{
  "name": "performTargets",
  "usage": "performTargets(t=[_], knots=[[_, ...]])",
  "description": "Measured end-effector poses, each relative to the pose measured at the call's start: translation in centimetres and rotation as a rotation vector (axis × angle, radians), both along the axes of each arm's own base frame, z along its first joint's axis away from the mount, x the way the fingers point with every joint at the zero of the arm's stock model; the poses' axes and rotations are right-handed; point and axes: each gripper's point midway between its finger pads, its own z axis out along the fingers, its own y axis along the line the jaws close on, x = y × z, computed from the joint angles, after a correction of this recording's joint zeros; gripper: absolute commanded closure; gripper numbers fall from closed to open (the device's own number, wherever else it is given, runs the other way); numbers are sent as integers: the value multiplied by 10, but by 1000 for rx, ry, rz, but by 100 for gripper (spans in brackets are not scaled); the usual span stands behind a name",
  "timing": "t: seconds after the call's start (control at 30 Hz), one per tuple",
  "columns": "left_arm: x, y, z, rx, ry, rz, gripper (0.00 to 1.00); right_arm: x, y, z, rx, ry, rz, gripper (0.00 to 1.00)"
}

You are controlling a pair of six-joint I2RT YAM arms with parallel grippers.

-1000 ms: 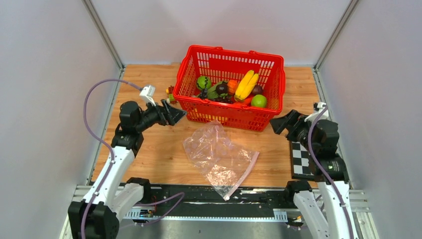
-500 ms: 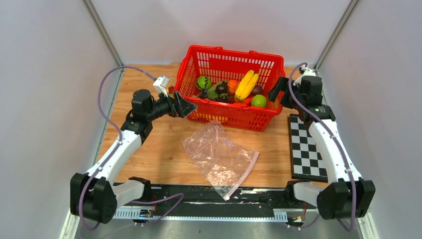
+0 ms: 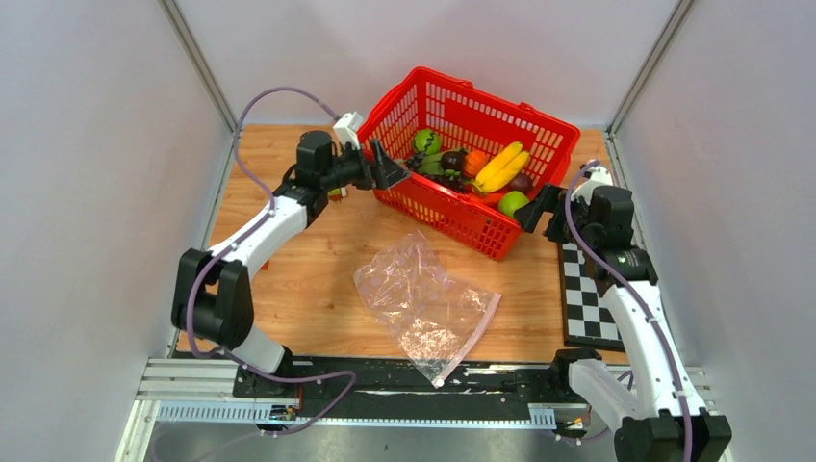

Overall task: Place the food in the zip-top bag and seal the zipper
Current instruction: Move the bin to the center of the board.

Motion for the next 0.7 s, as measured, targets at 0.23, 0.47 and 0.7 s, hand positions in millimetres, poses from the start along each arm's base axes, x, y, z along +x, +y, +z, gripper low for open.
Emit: performTargets(t=[0.23,0.47,0.7], knots=[[7,-42,0,1,-9,-69,0,-31,11,2,33,-38,65,8],[-7,-25,-9,68,-32,-19,0,-54,15,14,26,-31,116,5],[-56,21,1,160,-132,70,0,-95,0,66,0,-259,45,15]])
